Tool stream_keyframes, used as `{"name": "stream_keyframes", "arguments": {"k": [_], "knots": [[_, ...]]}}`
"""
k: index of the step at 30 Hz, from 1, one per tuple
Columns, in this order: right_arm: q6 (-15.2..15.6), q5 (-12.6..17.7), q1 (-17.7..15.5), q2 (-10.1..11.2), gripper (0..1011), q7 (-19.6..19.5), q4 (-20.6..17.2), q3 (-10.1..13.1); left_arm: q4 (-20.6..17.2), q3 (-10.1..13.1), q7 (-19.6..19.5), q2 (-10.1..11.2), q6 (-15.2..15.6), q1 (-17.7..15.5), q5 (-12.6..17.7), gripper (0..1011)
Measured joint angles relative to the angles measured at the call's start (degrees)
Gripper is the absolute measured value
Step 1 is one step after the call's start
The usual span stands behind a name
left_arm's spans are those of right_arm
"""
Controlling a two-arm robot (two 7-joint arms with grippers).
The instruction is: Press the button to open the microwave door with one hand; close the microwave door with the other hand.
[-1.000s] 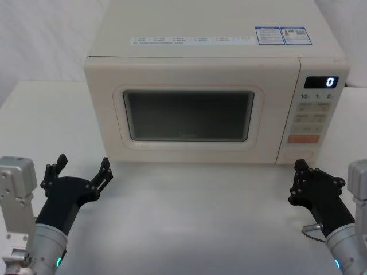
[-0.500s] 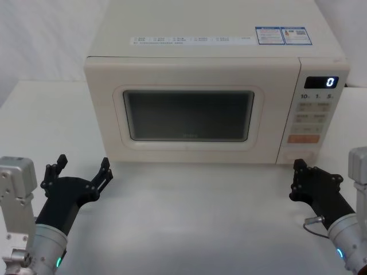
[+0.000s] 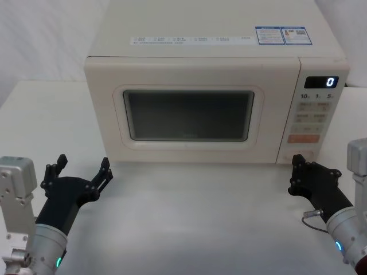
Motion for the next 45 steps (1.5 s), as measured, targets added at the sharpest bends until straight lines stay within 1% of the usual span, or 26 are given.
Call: {"name": "stream_keyframes", "arguments": {"k": [10, 16, 21, 32, 45], "knots": [[1.4, -0.4, 0.4, -0.4, 0, -0.1, -0.1, 0.3, 0.0, 0.0, 0.0, 0.0, 0.0, 0.0, 0.0, 1001], [2.6, -1.1, 1.1, -0.8, 0, -0.4, 0.0, 0.2, 0.0, 0.0, 0.0, 0.0, 0.0, 0.0, 0.0, 1001], [3.4, -1.6, 2.1, -1.2, 0, -0.6, 0.8, 0.1, 0.0, 0.0, 0.0, 0.0, 0.0, 0.0, 0.0, 1001], [4.0, -2.0, 3.2, -2.1, 0, -0.7, 2.5, 0.0, 0.0, 0.0, 0.0, 0.0, 0.0, 0.0, 0.0, 1001], [4.3, -1.7, 4.1, -2.7, 0, -1.1, 5.1, 1.4, 0.0, 0.0, 0.0, 0.0, 0.0, 0.0, 0.0, 1001]]}}
